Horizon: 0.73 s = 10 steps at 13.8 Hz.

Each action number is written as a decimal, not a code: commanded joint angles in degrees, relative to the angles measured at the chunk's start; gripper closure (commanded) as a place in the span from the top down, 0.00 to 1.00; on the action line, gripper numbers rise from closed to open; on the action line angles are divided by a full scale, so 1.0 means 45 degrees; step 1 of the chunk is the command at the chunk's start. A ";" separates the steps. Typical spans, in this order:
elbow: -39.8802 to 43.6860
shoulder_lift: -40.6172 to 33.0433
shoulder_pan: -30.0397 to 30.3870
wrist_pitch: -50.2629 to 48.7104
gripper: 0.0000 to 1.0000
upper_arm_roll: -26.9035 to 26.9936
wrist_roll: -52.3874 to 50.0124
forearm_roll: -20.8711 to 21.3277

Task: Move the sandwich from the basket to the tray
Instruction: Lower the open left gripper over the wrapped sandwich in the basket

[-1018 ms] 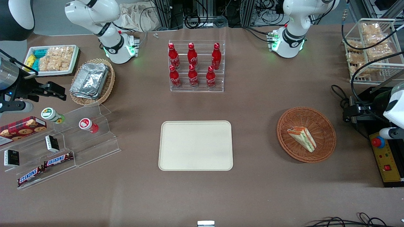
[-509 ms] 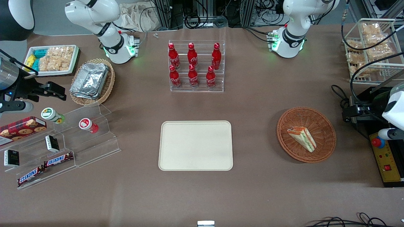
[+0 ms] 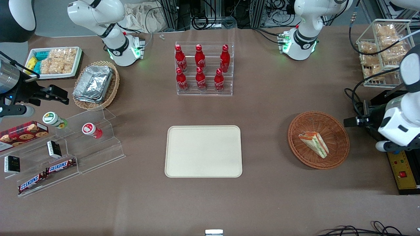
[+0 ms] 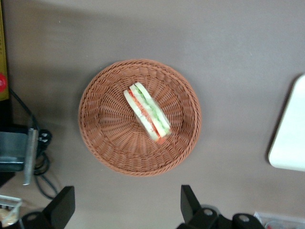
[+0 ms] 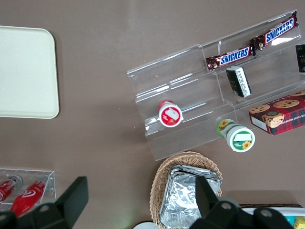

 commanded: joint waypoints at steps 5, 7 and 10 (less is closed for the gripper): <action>-0.3903 -0.0837 -0.0097 0.3459 0.99 -0.0059 -0.3825 0.0023; -0.4375 -0.0428 -0.0097 0.4476 0.99 -0.0059 -0.5093 -0.0035; -0.4396 0.0392 -0.0097 0.5472 0.99 -0.0059 -0.6949 -0.0113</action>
